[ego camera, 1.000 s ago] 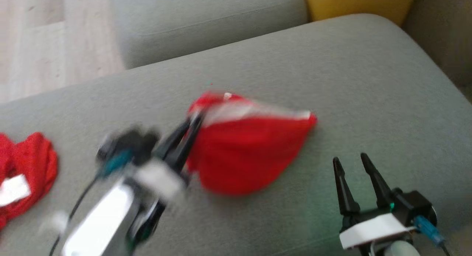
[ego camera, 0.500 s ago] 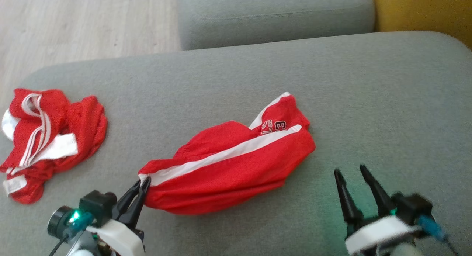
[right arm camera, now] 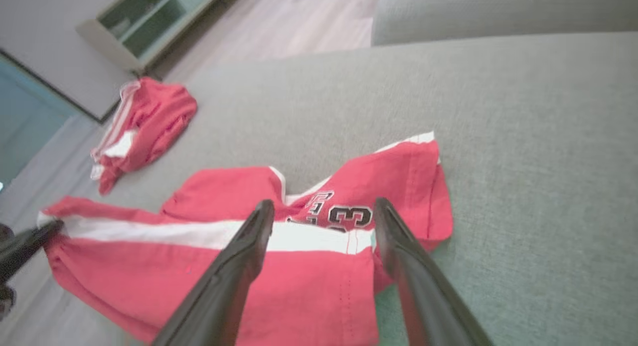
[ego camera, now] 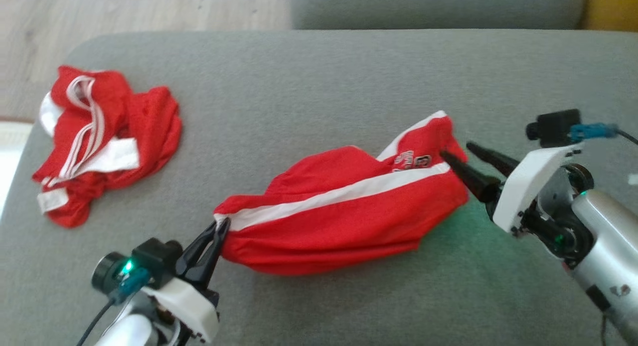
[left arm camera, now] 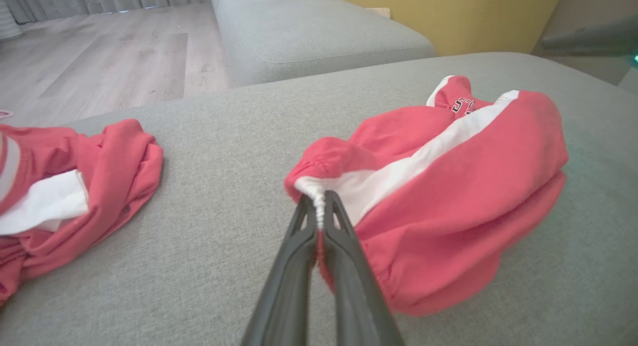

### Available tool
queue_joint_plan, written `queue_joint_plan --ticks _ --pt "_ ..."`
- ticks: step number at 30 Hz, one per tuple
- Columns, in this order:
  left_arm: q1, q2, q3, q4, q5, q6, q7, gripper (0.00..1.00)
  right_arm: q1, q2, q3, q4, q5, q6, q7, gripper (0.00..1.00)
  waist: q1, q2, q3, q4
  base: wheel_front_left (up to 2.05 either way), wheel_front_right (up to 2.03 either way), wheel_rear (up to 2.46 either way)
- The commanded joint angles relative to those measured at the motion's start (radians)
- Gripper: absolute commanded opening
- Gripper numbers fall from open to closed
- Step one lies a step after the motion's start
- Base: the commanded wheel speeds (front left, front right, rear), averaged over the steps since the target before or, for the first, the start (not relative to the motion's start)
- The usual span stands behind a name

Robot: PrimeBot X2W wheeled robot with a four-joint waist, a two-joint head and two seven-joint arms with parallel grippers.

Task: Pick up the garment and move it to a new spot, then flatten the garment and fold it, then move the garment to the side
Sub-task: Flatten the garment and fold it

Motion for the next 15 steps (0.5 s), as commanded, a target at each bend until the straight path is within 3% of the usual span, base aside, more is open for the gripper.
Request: queue_joint_plan --ticks 1,10,11,12,14,15 --pt "-0.063 0.013 0.034 -0.017 0.01 -0.008 -0.016 0.0 -0.039 -0.039 0.039 -0.006 0.007 0.007 0.034 1.0 0.0 0.0 0.019 0.031 0.0 0.0 0.0" --pt "-0.107 -0.021 0.0 0.008 0.03 -0.029 -0.025 0.0 -0.125 -0.064 0.197 0.108 0.025 0.007 0.077 1.0 0.0 0.0 0.037 0.079 0.0 0.0 0.0" --pt "-0.11 -0.023 -0.003 0.01 0.031 -0.03 -0.026 0.0 -0.13 -0.064 0.215 0.117 0.031 0.007 0.076 0.88 0.0 0.0 0.037 0.08 0.0 0.0 0.0" --pt "-0.111 -0.024 -0.005 0.013 0.031 -0.032 -0.027 0.0 -0.136 -0.064 0.23 0.125 0.036 0.007 0.071 0.48 0.0 0.0 0.037 0.081 0.0 0.0 0.0" --pt "-0.114 -0.025 -0.008 0.018 0.032 -0.033 -0.028 0.0 -0.146 -0.065 0.256 0.134 0.045 0.007 0.053 0.0 0.0 0.0 0.037 0.08 0.0 0.0 0.0" --pt "-0.114 -0.024 -0.007 0.022 0.032 -0.034 -0.029 0.0 -0.152 -0.066 0.27 0.135 0.046 0.007 0.036 0.0 0.0 0.0 0.035 0.077 0.0 0.0 0.0"
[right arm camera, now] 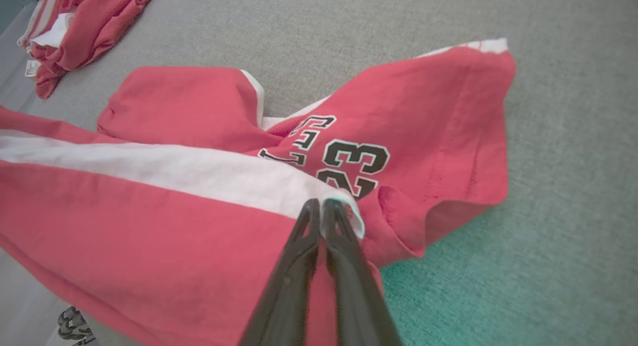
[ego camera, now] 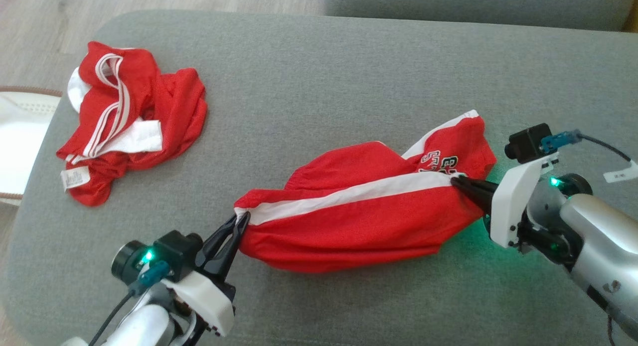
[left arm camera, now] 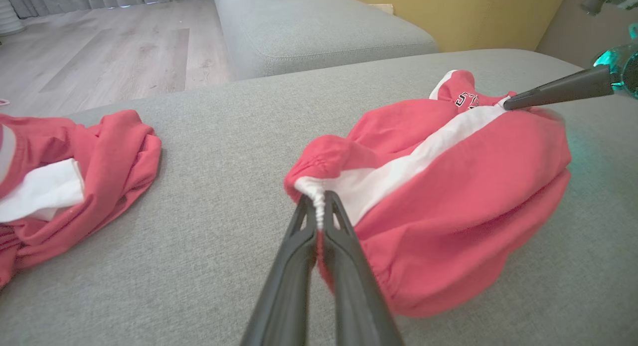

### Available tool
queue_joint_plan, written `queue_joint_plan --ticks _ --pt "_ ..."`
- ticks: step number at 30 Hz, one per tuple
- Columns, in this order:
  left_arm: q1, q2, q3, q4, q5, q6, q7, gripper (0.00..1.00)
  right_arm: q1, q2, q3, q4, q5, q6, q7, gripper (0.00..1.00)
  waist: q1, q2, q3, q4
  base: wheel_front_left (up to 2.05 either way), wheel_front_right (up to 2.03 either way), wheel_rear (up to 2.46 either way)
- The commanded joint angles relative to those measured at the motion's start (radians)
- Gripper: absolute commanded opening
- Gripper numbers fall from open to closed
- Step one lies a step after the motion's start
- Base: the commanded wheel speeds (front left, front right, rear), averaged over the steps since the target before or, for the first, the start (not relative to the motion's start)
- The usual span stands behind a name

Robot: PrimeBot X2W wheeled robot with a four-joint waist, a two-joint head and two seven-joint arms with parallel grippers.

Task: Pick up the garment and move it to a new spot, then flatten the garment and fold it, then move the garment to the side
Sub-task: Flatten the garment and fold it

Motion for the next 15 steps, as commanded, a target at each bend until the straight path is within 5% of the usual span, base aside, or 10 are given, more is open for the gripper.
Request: queue_joint_plan --ticks 1,15 --pt "-0.052 0.023 0.04 -0.018 0.008 -0.002 -0.014 0.0 -0.033 -0.024 0.009 -0.017 0.006 0.007 -0.04 0.0 0.0 0.0 -0.003 -0.007 0.0 0.0 0.0" --pt "-0.089 0.004 0.172 -0.132 0.027 0.028 -0.038 0.0 -0.134 -0.127 0.078 -0.06 -0.005 0.007 -0.434 0.0 0.0 0.0 -0.039 -0.149 0.0 0.0 0.0"
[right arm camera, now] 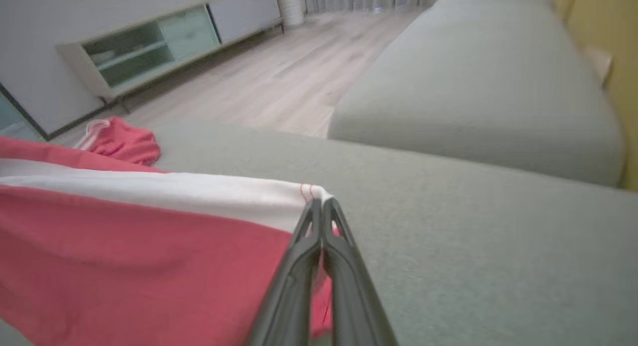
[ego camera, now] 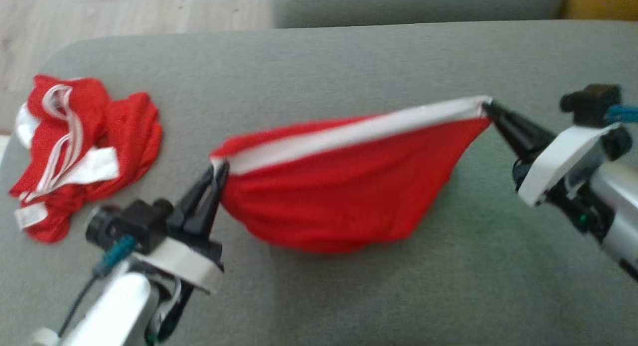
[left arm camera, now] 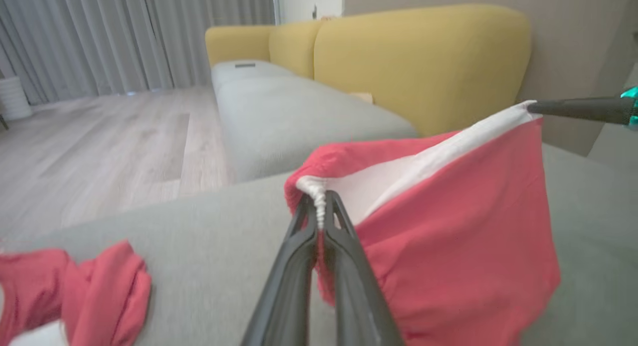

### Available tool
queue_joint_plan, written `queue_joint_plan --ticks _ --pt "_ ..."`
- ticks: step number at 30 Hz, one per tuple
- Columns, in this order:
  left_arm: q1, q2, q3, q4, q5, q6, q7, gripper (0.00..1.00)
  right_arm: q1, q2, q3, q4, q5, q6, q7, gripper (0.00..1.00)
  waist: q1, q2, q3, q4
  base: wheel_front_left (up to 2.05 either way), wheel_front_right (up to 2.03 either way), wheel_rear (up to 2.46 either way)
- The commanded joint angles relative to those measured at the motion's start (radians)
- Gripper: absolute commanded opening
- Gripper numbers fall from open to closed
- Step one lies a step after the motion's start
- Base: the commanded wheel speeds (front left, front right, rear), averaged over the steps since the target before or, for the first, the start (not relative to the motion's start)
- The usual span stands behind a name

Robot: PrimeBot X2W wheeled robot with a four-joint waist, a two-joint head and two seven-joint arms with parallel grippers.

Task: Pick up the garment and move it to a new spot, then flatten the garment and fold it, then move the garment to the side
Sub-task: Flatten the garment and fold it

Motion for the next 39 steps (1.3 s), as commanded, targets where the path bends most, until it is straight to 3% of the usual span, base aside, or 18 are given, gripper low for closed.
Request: queue_joint_plan --ticks 1,5,10,14,18,24,28,34,39 --pt "-0.084 0.007 0.069 -0.057 0.017 -0.007 -0.012 0.0 -0.037 -0.043 -0.015 -0.017 -0.009 0.007 -0.047 0.0 0.0 0.0 -0.011 -0.045 0.0 0.0 0.0" --pt "-0.177 -0.021 0.104 -0.066 -0.004 -0.081 -0.012 0.0 -0.114 -0.074 -0.046 -0.014 -0.012 0.007 -0.126 0.0 0.0 0.0 -0.003 -0.095 0.0 0.0 0.0" --pt "-0.476 -0.024 0.091 0.0 -0.016 -0.148 0.013 0.0 -0.302 -0.078 -0.102 0.033 -0.099 0.007 -0.162 0.0 0.0 0.0 0.079 -0.152 0.0 0.0 0.0" --pt "-0.792 -0.062 0.065 0.12 -0.046 -0.162 0.062 0.0 -0.505 -0.033 -0.137 0.131 -0.185 0.007 -0.168 0.0 0.0 0.0 0.204 -0.185 0.0 0.0 0.0" --pt "-1.07 -0.124 0.048 0.274 -0.057 -0.164 0.037 0.0 -0.696 0.024 -0.234 0.224 -0.277 0.007 -0.172 0.0 0.0 0.0 0.308 -0.22 0.0 0.0 0.0" --pt "-1.272 -0.188 -0.004 0.401 -0.046 -0.165 -0.007 0.0 -0.806 0.038 -0.407 0.213 -0.413 0.007 -0.172 0.0 0.0 0.0 0.391 -0.246 0.0 0.0 0.0" --pt "-1.266 -0.198 -0.037 0.422 -0.055 -0.165 -0.012 0.0 -0.747 0.062 -0.48 0.172 -0.452 0.007 -0.172 0.0 0.0 0.0 0.405 -0.265 0.0 0.0 0.0" --pt "-1.024 -0.137 -0.103 0.357 -0.044 -0.165 -0.012 0.0 -0.501 0.04 -0.491 0.082 -0.456 0.007 -0.173 0.0 0.0 0.0 0.392 -0.267 0.0 0.0 0.0" --pt "-0.726 -0.104 -0.05 0.205 0.009 -0.164 -0.012 0.0 -0.197 -0.003 -0.634 -0.07 -0.461 0.007 -0.173 0.0 0.0 0.0 0.339 -0.236 0.0 0.0 0.0"
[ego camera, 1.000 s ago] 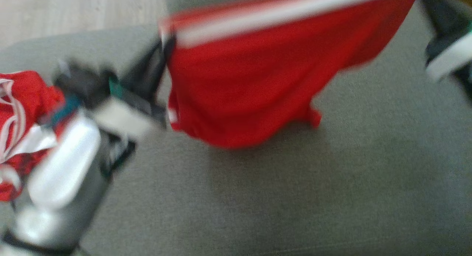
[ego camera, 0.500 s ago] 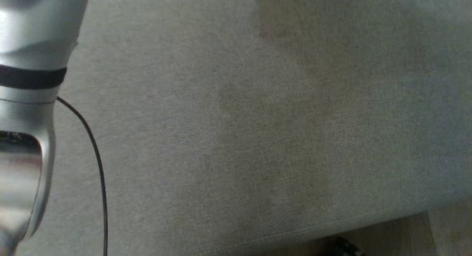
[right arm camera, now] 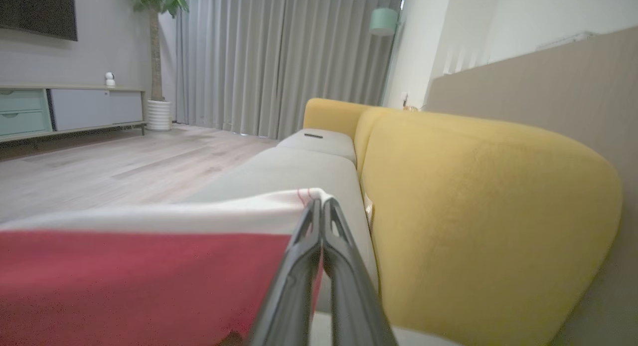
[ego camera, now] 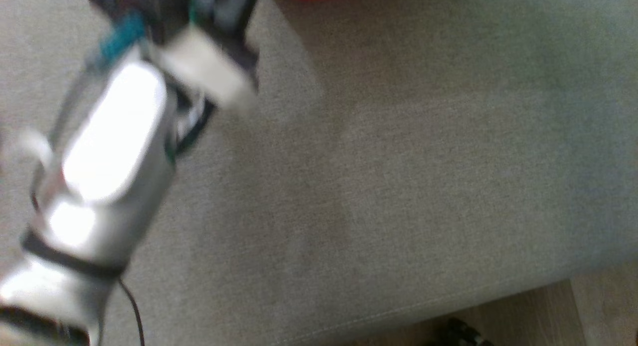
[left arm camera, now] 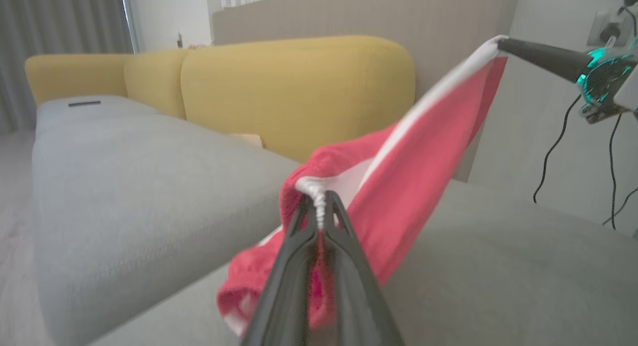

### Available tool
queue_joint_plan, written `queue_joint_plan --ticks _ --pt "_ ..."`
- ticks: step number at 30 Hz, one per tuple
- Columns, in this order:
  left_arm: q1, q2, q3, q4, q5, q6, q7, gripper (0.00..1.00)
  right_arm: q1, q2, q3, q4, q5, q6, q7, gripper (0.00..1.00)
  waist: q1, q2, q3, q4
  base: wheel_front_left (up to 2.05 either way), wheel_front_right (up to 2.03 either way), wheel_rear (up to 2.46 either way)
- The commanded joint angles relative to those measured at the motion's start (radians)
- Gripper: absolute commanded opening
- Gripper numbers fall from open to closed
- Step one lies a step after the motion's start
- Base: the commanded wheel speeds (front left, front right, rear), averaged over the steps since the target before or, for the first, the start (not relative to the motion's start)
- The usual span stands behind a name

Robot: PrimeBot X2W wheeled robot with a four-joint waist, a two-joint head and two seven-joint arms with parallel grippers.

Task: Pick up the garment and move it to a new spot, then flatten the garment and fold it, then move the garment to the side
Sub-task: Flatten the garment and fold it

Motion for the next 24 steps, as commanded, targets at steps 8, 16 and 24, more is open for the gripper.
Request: queue_joint_plan --ticks 8,16,24 --pt "0.492 0.004 0.123 -0.259 0.139 0.014 -0.005 0.0 0.627 0.032 -0.335 -0.361 -0.187 0.007 -0.005 0.0 -0.0002 0.0 -0.165 0.067 0.0 0.0 0.0" --pt "0.813 -0.025 0.198 -0.374 0.217 0.046 -0.005 0.0 1.079 0.131 -0.448 -0.62 -0.223 0.007 -0.003 0.0 -0.0002 0.0 -0.278 0.104 0.0 0.0 0.0" --pt "0.962 -0.056 0.263 -0.448 0.225 0.04 -0.005 0.0 1.278 0.155 -0.492 -0.785 -0.22 0.007 0.087 0.0 -0.0002 0.0 -0.311 0.15 0.0 0.0 0.0"
